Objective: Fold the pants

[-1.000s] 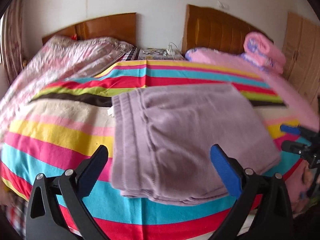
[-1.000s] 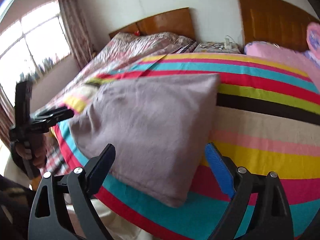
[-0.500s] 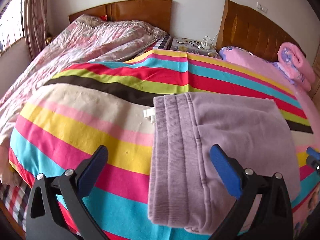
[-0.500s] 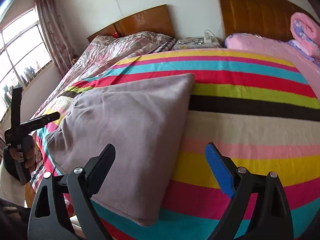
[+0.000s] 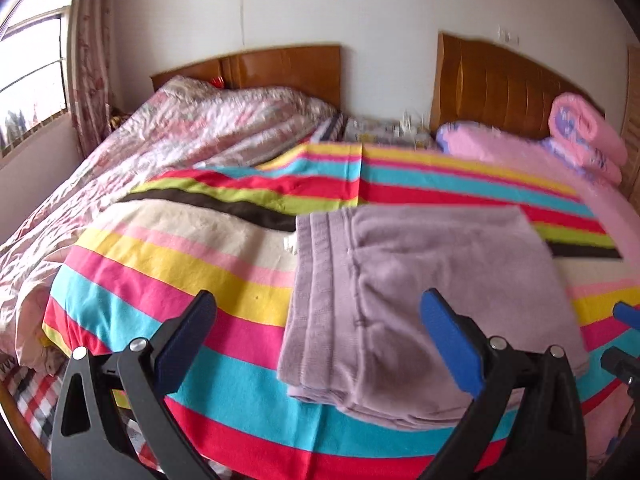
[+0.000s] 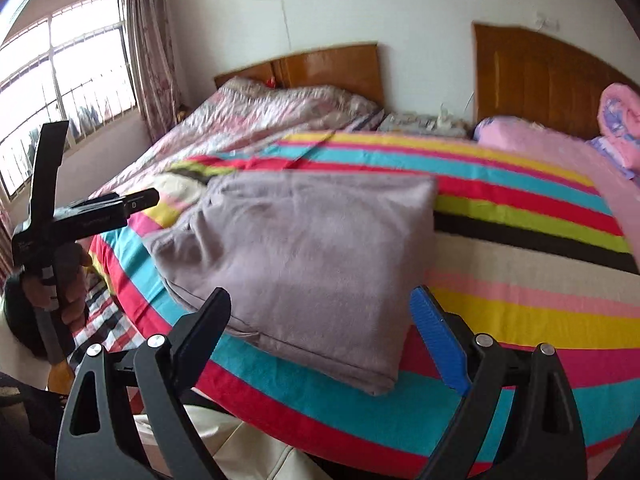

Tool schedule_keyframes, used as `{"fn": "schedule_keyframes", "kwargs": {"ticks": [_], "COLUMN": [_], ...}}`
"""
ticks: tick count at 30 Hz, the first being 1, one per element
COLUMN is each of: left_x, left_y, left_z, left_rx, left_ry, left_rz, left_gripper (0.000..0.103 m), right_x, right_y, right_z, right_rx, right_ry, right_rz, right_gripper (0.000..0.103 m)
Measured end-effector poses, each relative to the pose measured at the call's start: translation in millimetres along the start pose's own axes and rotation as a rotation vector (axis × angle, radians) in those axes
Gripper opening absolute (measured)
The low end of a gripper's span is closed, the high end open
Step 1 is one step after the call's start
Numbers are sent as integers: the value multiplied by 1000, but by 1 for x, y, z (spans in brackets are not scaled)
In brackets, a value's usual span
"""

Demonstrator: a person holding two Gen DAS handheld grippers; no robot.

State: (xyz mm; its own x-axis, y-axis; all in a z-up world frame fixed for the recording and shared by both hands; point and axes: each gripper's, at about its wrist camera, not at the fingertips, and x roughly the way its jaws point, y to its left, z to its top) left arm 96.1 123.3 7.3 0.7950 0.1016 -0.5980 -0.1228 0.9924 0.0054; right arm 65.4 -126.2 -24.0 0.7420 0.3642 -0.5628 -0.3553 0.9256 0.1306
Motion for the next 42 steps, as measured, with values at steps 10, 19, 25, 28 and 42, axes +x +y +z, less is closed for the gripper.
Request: {"fn": "schedule_keyframes", "kwargs": {"ticks": [10,19,25,28,42], "left_x": [-107,-125,-123,-121,-119], "left_y": [-55,-66,-62,-60,-60], "left_z": [-33,-57,-63,-62,-63], "left_rx": [40,64,61,58,65], "left_ry": [-246,-238,-225,-217,-206], "left_rz": [84,6,11,10,8], "left_gripper": [102,102,102,102,102], "right_x": [-82,-77,-77,-77,-75], "right_y": [30,48,42,40,35], "right_z": [-37,-48,-48,-48,-48], "right_rx": [-67,-104,-65,-54,-33], "right_ry": [-201,-188,-189,-191,-187], "right_rz": [-136,-153,-146,-143,-130], "right_gripper": [89,89,89,89,89]}}
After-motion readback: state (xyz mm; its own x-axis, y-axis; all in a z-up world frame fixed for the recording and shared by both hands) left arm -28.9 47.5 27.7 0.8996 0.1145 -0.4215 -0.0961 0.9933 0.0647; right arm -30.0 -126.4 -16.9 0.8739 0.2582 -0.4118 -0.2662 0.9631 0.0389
